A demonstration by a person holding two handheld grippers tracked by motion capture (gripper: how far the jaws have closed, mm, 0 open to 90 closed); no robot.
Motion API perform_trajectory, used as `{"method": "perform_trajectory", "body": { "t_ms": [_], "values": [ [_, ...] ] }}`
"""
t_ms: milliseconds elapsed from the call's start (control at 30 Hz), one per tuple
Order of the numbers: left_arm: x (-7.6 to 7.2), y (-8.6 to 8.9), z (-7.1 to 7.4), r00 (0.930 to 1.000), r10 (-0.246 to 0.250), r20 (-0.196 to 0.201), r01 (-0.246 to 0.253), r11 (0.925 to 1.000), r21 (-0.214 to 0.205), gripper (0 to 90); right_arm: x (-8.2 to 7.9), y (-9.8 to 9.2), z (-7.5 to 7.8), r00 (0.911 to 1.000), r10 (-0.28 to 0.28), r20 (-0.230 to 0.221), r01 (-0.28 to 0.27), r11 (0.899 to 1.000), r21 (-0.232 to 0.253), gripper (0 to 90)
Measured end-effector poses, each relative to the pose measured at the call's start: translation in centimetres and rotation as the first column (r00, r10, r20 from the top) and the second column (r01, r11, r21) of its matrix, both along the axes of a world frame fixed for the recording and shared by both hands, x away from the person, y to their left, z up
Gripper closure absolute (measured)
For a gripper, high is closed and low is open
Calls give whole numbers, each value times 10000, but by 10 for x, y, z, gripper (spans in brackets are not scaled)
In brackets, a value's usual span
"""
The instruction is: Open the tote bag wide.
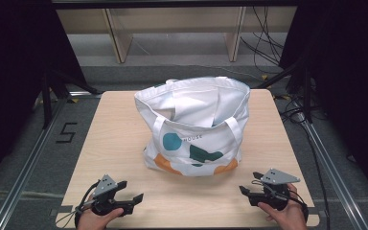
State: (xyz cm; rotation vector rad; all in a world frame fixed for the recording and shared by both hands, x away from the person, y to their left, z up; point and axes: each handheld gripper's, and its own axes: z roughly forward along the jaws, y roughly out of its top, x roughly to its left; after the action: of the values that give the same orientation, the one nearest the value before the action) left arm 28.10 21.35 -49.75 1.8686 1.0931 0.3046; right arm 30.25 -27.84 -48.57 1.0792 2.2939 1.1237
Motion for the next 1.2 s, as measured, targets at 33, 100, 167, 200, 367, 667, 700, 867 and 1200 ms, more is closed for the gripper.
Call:
{"method": "perform_trajectory", "body": {
  "t_ms": [33,100,167,200,367,667,700,867,1200],
  "values": [
    [0,0,0,10000,0,0,0,10000,0,177,0,0,0,10000,0,0,0,10000,0,274],
    [0,0,0,10000,-45,8,45,9999,129,178,0,0,0,10000,68,22,-68,9999,-87,274],
    [0,-1,0,9999,-119,31,119,9999,111,177,-2,1,0,9995,-168,-267,170,9998,55,273],
    [0,-1,0,9999,-87,52,87,9999,77,177,-2,1,0,9993,-154,-348,160,9997,185,266],
    [2,1,0,9995,-296,83,294,9992,269,176,1,-2,0,9997,-121,193,123,9998,-123,208],
    [2,1,0,9996,-265,26,264,9988,421,175,1,-4,1,9993,-60,373,56,9999,92,170],
    [2,0,-1,9998,-210,13,209,9991,356,175,0,-4,1,9998,-68,203,65,9999,141,185],
    [2,0,0,9998,-179,-58,181,9993,338,175,-1,-3,3,9997,-163,196,157,9995,265,258],
    [6,-4,9,9994,-357,51,355,9990,288,168,6,-1,14,9983,147,571,-166,9993,333,437]
  ]
}}
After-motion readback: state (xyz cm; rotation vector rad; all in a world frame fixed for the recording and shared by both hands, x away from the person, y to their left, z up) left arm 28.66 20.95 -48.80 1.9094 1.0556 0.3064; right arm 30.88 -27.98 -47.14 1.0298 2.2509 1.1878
